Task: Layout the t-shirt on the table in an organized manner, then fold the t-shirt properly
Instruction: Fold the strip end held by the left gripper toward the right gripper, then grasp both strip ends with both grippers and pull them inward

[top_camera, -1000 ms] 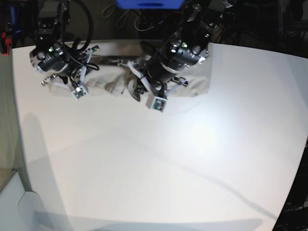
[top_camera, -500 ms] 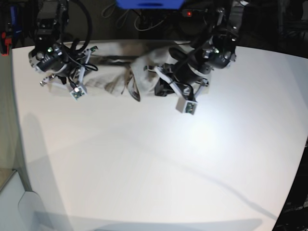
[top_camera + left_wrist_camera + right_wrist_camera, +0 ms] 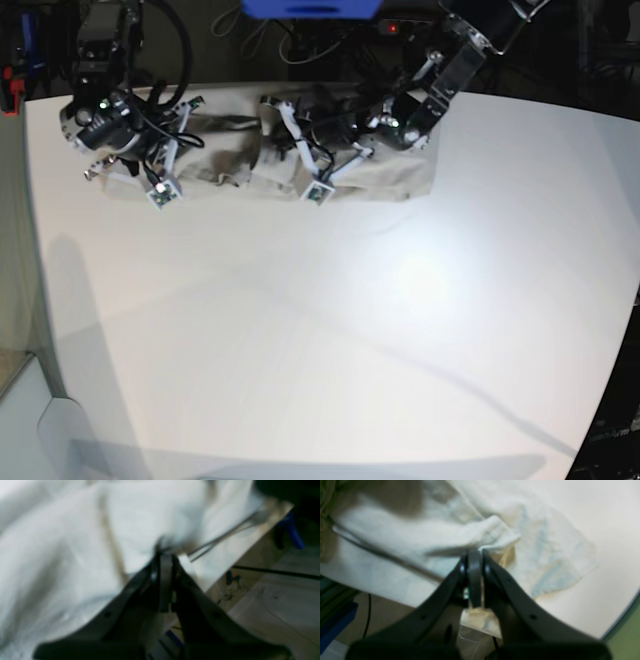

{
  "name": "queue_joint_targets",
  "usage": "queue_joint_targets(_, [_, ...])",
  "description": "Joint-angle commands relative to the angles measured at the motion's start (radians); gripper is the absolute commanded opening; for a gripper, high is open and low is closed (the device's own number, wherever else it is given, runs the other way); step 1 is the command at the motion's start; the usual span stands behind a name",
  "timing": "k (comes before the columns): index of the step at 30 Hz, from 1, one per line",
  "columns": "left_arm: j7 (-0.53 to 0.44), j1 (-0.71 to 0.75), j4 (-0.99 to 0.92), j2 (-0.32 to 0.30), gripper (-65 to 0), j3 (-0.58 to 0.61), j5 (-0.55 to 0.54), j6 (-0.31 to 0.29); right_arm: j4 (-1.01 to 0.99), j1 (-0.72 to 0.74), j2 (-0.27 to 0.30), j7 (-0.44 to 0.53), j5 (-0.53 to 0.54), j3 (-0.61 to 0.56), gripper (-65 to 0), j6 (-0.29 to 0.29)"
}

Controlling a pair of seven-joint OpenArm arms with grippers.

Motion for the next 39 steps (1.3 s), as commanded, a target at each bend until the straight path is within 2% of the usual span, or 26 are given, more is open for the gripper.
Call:
queue_joint_targets(1, [0.000, -0.011, -0.002, 0.000, -64.9, 0.008, 0.008, 0.001, 0.015, 0.004, 0.007, 0.012, 0.006, 0.003, -65.0, 0.003])
queue_joint_targets(5, [0.000, -0.011, 0.058, -0.003, -64.9, 0.006, 0.008, 0.000, 0.017, 0.004, 0.017, 0.012, 0.006, 0.002, -64.9, 0.003])
queue_joint_targets(8, [-0.010, -0.011, 0.151, -0.037, -64.9, 0.003, 0.008, 0.000, 0.023, 0.004, 0.021, 0.012, 0.006, -0.002, -64.6, 0.003])
queue_joint_targets(10, [-0.010, -0.012, 0.208, -0.050, -64.9, 0.001, 0.008, 0.000, 0.035, 0.004, 0.021, 0.012, 0.006, -0.002, -61.7, 0.003])
queue_joint_targets(13, [-0.010, -0.005, 0.279, -0.063, -64.9, -0.063, 0.008, 0.000, 0.079, 0.001, 0.021, -0.010, 0.006, 0.005, -51.3, 0.003])
queue_joint_targets(17, [-0.001, 0.037, 0.312, -0.081, -64.9, -0.216, 0.008, 0.003, 0.102, 0.004, 0.021, -0.068, 0.012, 0.006, -33.4, 0.003])
queue_joint_targets(20, [0.000, 0.094, 0.311, -0.099, -64.9, -0.344, 0.008, -0.002, 0.102, -0.003, 0.021, -0.070, 0.012, 0.018, -26.1, 0.003])
queue_joint_targets(23, [0.000, 0.141, 0.308, -0.122, -64.8, -0.420, 0.008, -0.003, 0.101, 0.003, 0.013, -0.070, 0.017, 0.080, -25.6, 0.003])
queue_joint_targets(26, [-0.006, 0.179, 0.308, -0.153, -64.8, -0.447, 0.012, -0.003, 0.096, 0.020, 0.013, -0.073, 0.061, 0.146, -25.6, 0.003])
queue_joint_targets(31, [-0.009, 0.209, 0.308, -0.190, -64.8, -0.448, 0.009, -0.003, 0.090, 0.052, 0.013, -0.160, 0.126, 0.241, -25.4, 0.003])
queue_joint_targets(36, [-0.006, 0.209, 0.309, -0.202, -64.8, -0.448, 0.008, -0.003, 0.064, 0.056, -0.042, -0.197, 0.222, 0.344, -25.3, 0.003])
queue_joint_targets(39, [-0.001, 0.207, 0.309, -0.202, -64.8, -0.448, 0.008, -0.003, 0.026, 0.056, -0.052, -0.195, 0.285, 0.358, -25.3, 0.003])
